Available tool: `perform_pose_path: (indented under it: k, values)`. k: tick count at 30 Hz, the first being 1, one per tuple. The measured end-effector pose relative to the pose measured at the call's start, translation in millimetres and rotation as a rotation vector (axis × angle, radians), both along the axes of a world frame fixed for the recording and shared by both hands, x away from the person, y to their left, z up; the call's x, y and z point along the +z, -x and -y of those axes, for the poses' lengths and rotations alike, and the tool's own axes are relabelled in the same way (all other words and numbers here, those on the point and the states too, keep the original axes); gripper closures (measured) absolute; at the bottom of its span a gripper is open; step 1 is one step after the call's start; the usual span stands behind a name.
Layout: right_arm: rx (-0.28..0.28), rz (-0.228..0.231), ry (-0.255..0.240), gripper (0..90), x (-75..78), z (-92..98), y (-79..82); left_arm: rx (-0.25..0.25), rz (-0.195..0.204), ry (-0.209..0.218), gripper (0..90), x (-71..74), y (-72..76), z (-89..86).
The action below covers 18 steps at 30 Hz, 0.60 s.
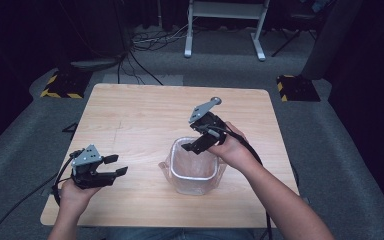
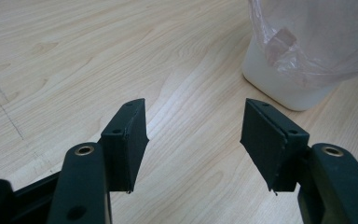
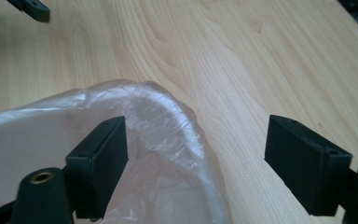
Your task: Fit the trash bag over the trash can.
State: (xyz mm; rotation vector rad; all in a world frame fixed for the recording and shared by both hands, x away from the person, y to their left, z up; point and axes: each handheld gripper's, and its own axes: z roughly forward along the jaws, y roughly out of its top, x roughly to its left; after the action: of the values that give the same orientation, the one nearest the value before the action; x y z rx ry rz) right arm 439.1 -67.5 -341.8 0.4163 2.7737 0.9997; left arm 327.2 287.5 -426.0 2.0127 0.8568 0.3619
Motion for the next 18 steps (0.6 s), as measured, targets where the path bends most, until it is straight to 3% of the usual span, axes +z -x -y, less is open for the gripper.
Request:
perform_pose_path:
  k: [10, 18]
  values:
    - [-0.015, 0.034, 0.202, 24.6, -23.2, -23.7, -7.8, -0.003, -0.015, 0.007, 40.5, -2.0, -2.3, 1.2]
    - [-0.014, 0.108, 0.4, 27.8, -36.1, -40.6, -3.4, -0.01, -0.022, 0.007, 40.3, -3.9, -4.9, 4.6]
